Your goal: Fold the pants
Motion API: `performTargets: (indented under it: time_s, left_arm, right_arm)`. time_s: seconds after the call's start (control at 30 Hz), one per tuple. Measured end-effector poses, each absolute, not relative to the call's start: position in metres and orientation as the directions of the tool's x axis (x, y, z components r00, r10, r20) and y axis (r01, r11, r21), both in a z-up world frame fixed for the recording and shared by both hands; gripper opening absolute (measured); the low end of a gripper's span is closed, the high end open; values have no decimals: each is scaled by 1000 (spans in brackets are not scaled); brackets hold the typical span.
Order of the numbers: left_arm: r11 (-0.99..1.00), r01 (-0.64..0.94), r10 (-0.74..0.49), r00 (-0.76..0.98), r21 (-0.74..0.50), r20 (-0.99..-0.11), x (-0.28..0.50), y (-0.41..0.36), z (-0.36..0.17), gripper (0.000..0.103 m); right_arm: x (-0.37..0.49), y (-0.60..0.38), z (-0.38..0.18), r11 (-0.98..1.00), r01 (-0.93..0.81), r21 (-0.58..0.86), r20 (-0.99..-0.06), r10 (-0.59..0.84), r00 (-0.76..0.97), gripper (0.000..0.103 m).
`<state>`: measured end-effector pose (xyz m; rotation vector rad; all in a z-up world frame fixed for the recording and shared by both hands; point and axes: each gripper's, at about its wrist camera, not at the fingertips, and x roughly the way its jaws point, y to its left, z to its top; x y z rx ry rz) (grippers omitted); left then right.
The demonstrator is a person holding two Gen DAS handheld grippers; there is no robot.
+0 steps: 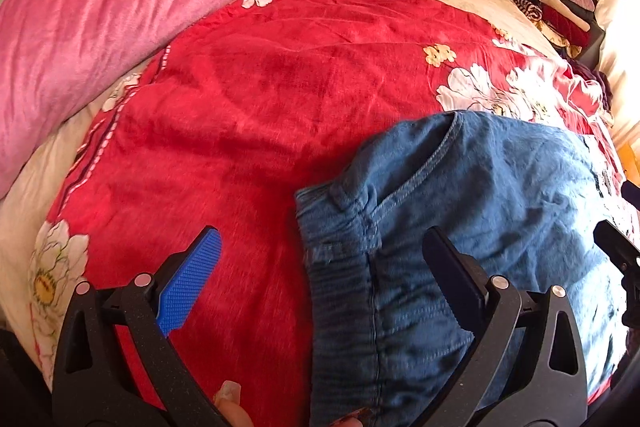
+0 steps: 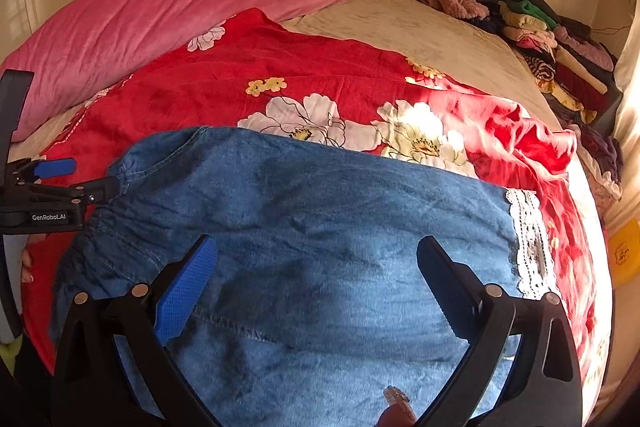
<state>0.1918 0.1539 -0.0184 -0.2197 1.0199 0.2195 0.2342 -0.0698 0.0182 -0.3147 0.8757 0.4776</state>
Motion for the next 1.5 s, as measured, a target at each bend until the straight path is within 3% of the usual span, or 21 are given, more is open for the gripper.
performTargets:
  time_s: [0.27,0.37,0.47,0.5,0.57,0.9,0.93,1.03,1.07,1.17,1.5]
  left_arm:
    - [957,-261,22,494,-124,-869,229,161,-37,95]
    - [965,-253,72,494,-64,-866,236,156,-41,89]
    - [979,-187,28,525,-84,-851,235,150,-41,42]
    - [981,-182,40,532,-68,-846,233,148,-40,33]
    - [988,-140,19,558,-71,-830,228,143,-34,6]
    - [992,-48,-55,683,-120,-728,174,128,14,5]
    - [991,-42,-66,685,-130,-725,173,127,16,5]
    - [991,-31,-74,684,-131,-726,171,123,16,5]
    - [991,-32,-75,679,-132,-730,172,122,14,5]
    - [992,-36,-69,669,-124,-740,172,121,12,5]
    - [992,37,-117,680,-124,-723,149,97,23,5]
  right_arm:
    - [274,-53,2,834,-551,-28,-819,297,491,99]
    - [290,-45,-2,825,-564,-25,-832,295,469,99]
    - [300,-34,-5,802,-594,-60,-837,284,467,99]
    - [303,-31,-6,793,-605,-64,-840,284,462,99]
    - [308,-24,-7,779,-623,-72,-843,287,456,99]
    - [301,7,-15,610,-767,-202,-825,315,468,98]
    - [297,10,-16,592,-775,-221,-818,320,477,93]
    - [291,12,-17,559,-814,-158,-837,362,411,21]
    - [287,11,-16,561,-816,-140,-837,374,400,11]
    - [270,-6,-6,581,-808,-102,-807,426,408,6]
    - [191,-91,37,662,-735,147,-707,590,390,6]
